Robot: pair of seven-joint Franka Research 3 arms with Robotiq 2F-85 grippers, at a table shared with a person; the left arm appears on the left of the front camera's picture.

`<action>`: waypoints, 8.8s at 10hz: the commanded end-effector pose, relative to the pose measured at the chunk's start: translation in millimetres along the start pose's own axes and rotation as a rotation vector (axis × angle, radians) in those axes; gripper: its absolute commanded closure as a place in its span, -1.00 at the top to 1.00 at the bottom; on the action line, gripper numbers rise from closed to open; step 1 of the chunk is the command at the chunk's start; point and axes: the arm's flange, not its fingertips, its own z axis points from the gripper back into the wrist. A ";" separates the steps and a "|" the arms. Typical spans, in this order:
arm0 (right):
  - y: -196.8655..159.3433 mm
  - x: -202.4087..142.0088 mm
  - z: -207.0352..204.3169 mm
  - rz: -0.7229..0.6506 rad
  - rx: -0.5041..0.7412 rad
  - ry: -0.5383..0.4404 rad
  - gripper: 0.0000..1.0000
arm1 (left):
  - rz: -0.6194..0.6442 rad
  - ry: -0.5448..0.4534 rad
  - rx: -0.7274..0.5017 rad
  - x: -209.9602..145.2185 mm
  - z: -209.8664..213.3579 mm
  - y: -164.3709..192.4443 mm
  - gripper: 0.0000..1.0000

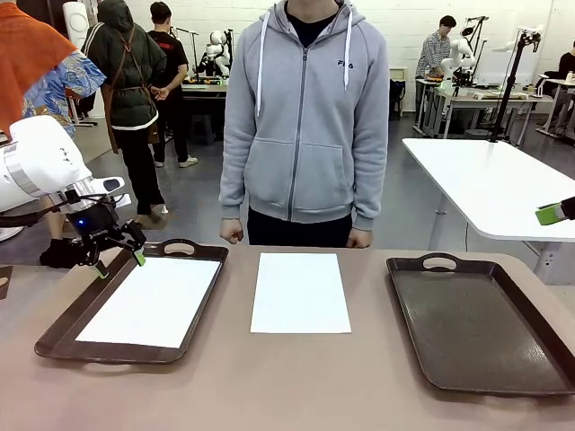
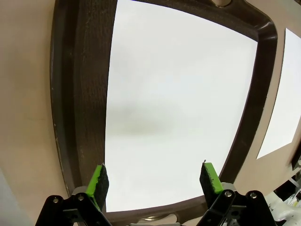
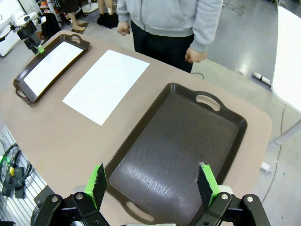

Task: Sort the A4 documents.
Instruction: Place the A4 Paper in the designated Handle tray, then receive the A4 Paper.

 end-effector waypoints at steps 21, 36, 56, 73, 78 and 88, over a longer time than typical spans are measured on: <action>-0.2 -0.5 -1.8 0.000 0.014 -0.002 1.00 | -0.123 -0.320 0.102 -60.6 76.2 -43.7 1.00; -0.2 -0.5 -1.8 0.000 0.014 -0.002 1.00 | -0.842 -0.714 -0.244 -224.9 164.6 -49.5 1.00; -0.2 -0.5 -1.8 0.000 0.014 -0.002 1.00 | -0.797 -0.679 -0.227 -221.9 166.7 -49.5 1.00; -0.2 -0.5 -1.8 0.000 0.014 -0.002 1.00 | -0.797 -0.679 -0.227 -221.9 166.7 -49.5 1.00; -0.2 -0.5 -1.8 0.000 0.014 -0.002 1.00 | -0.797 -0.679 -0.227 -221.9 166.7 -49.5 1.00; -0.2 -0.5 -1.8 0.000 0.014 -0.002 1.00 | -0.797 -0.679 -0.227 -221.9 166.7 -49.5 1.00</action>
